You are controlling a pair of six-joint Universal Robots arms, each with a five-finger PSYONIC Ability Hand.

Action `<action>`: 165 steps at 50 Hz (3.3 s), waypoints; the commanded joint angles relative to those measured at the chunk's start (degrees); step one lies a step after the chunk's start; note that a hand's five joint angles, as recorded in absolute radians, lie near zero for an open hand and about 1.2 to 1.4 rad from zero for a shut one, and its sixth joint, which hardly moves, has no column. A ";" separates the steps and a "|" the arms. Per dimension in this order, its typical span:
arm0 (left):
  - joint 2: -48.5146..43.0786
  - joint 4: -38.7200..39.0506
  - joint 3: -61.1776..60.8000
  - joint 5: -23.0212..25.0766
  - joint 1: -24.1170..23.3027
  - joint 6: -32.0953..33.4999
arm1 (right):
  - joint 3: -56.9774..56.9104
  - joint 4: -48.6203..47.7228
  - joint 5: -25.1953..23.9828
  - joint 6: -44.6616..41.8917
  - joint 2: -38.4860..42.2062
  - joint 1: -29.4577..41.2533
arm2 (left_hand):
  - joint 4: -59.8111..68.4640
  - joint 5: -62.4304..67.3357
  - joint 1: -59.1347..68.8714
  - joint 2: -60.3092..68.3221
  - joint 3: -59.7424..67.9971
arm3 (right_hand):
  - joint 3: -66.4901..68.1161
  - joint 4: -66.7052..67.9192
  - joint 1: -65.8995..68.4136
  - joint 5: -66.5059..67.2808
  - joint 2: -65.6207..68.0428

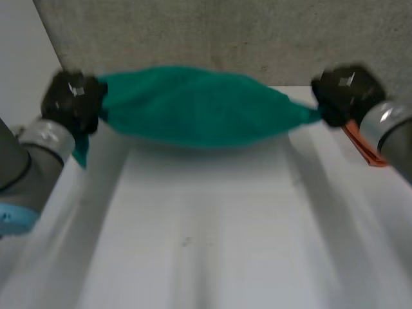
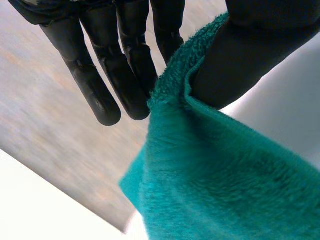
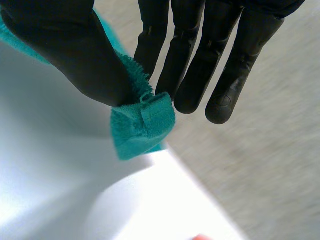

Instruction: Fold the laundry.

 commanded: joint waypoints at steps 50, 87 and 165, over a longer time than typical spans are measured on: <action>-5.03 5.83 -23.80 -3.91 8.93 1.87 | 20.02 -1.19 -1.69 -6.51 1.78 -5.76 | -41.26 -40.09 -38.16 -41.18 -41.19 | 12.47 11.95 24.06 12.81 12.63; 7.43 -14.62 -23.62 -0.58 10.24 6.33 | 18.61 26.74 -2.13 -27.59 -1.91 -8.56 | 12.56 13.73 15.65 12.63 12.62 | 12.47 11.95 24.06 12.81 12.63; -22.70 -2.17 16.54 -6.20 -4.87 12.95 | -17.51 7.68 9.22 -7.22 14.70 1.19 | -57.40 -56.23 -54.30 -57.33 -57.34 | -57.53 -58.05 -45.94 -57.19 -57.37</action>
